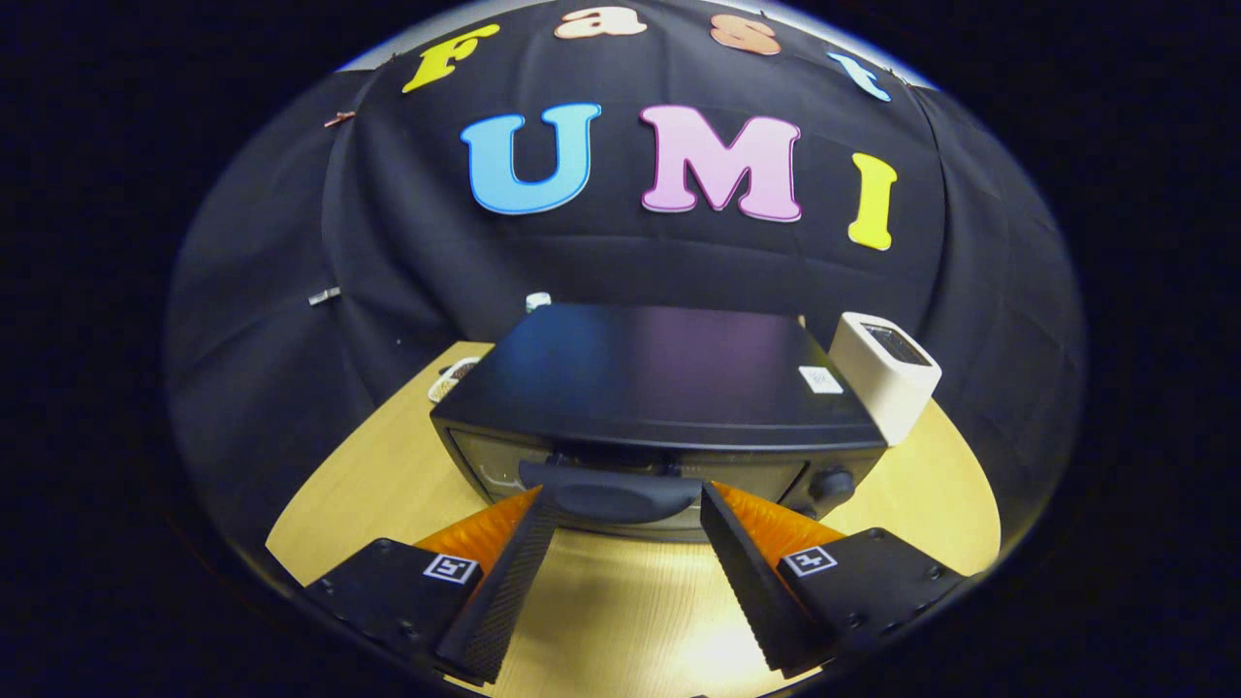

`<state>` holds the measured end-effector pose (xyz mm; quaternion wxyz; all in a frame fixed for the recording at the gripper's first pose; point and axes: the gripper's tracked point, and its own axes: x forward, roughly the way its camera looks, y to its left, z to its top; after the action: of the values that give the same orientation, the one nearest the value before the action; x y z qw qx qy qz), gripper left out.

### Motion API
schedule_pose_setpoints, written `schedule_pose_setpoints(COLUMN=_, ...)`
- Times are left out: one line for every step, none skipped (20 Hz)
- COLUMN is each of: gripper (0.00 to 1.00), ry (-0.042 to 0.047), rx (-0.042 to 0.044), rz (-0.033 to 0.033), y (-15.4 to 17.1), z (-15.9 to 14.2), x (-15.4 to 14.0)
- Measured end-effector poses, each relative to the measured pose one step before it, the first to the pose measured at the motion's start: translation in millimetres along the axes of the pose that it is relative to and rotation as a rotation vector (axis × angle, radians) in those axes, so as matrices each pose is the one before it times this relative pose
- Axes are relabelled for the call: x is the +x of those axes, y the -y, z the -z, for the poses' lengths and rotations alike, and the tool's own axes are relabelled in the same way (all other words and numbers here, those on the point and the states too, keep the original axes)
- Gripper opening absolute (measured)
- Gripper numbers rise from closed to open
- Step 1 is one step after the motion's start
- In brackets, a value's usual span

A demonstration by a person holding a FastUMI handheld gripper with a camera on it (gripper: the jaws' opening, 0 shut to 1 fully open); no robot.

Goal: Open the toaster oven, put the food inside, and close the toaster oven door.

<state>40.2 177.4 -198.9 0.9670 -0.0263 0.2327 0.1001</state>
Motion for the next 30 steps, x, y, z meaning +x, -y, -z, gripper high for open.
schedule_pose_setpoints(gripper=0.98, ry=0.02455, rx=-0.01161, rz=-0.00134, y=3.65, z=-7.72, x=-7.46)
schedule_pose_setpoints(gripper=0.98, ry=0.02464, rx=-0.01279, rz=-0.00101, y=7.18, z=-7.95, x=-6.55)
schedule_pose_setpoints(gripper=0.99, ry=0.02279, rx=-0.00720, rz=-0.00185, y=5.52, z=-7.32, x=-8.54)
schedule_pose_setpoints(gripper=0.99, ry=0.01901, rx=-0.00143, rz=0.00189, y=8.70, z=-5.76, x=-5.86)
schedule_pose_setpoints(gripper=0.99, ry=0.02048, rx=0.00026, rz=0.00502, y=9.49, z=-8.63, x=-8.50)
schedule_pose_setpoints(gripper=0.99, ry=0.02381, rx=0.00271, rz=0.00880, y=10.26, z=-9.73, x=-8.52)
schedule_pose_setpoints(gripper=0.99, ry=0.02466, rx=0.00710, rz=0.01115, y=10.15, z=-10.94, x=-7.65)
schedule_pose_setpoints(gripper=0.99, ry=0.02868, rx=0.00826, rz=0.01268, y=10.92, z=-11.79, x=-7.66)
schedule_pose_setpoints(gripper=0.99, ry=0.02861, rx=0.00569, rz=0.01533, y=10.38, z=-11.50, x=-8.07)
schedule_pose_setpoints(gripper=0.99, ry=0.03062, rx=0.00133, rz=0.01720, y=12.51, z=-13.45, x=-7.75)
schedule_pose_setpoints(gripper=0.99, ry=0.02886, rx=0.00063, rz=0.01758, y=11.93, z=-9.93, x=-7.42)
schedule_pose_setpoints(gripper=0.99, ry=0.00402, rx=0.01229, rz=0.01888, y=11.72, z=-3.25, x=-7.06)
schedule_pose_setpoints(gripper=0.99, ry=-0.01398, rx=0.02320, rz=0.00395, y=7.26, z=0.18, x=-9.15)
schedule_pose_setpoints(gripper=0.99, ry=-0.00110, rx=0.01831, rz=0.01067, y=7.87, z=-1.22, x=-8.82)
schedule_pose_setpoints(gripper=0.99, ry=0.01384, rx=0.00636, rz=0.02140, y=11.83, z=-4.64, x=-8.68)
schedule_pose_setpoints(gripper=0.99, ry=0.01667, rx=-0.00019, rz=0.02329, y=11.86, z=-6.11, x=-10.94)
schedule_pose_setpoints(gripper=0.99, ry=0.01336, rx=0.00106, rz=0.01928, y=10.83, z=-3.57, x=-8.97)
schedule_pose_setpoints(gripper=0.99, ry=0.01139, rx=0.00482, rz=0.01182, y=7.90, z=-2.18, x=-9.23)
schedule_pose_setpoints(gripper=0.99, ry=0.00858, rx=0.00216, rz=0.00761, y=6.26, z=-1.35, x=-9.39)
schedule_pose_setpoints(gripper=0.99, ry=0.00533, rx=0.00060, rz=0.01226, y=7.92, z=-0.94, x=-6.66)
schedule_pose_setpoints(gripper=0.99, ry=0.00412, rx=0.00190, rz=0.01197, y=6.35, z=-0.16, x=-4.39)
schedule_pose_setpoints(gripper=0.99, ry=-0.00072, rx=0.00600, rz=0.00452, y=3.03, z=0.73, x=-2.80)
schedule_pose_setpoints(gripper=0.99, ry=-0.00388, rx=0.00896, rz=0.00300, y=0.77, z=0.32, x=-1.23)
schedule_pose_setpoints(gripper=0.99, ry=-0.00325, rx=0.00759, rz=0.00069, y=0.79, z=1.05, x=-0.12)
schedule_pose_setpoints(gripper=0.99, ry=-0.00475, rx=0.00818, rz=0.00017, y=-0.56, z=0.04, x=1.23)
schedule_pose_setpoints(gripper=0.99, ry=-0.00409, rx=0.00878, rz=-0.00324, y=-2.34, z=0.40, x=2.53)
schedule_pose_setpoints(gripper=0.99, ry=-0.00029, rx=0.00825, rz=-0.00567, y=-3.12, z=-0.68, x=1.87)
schedule_pose_setpoints(gripper=0.99, ry=0.00061, rx=0.00310, rz=-0.00478, y=-2.38, z=-0.63, x=2.98)
schedule_pose_setpoints(gripper=0.99, ry=-0.00221, rx=-0.00192, rz=-0.00527, y=-2.96, z=0.61, x=2.52)
schedule_pose_setpoints(gripper=0.99, ry=-0.00444, rx=-0.00282, rz=-0.00502, y=-2.12, z=0.08, x=2.06)
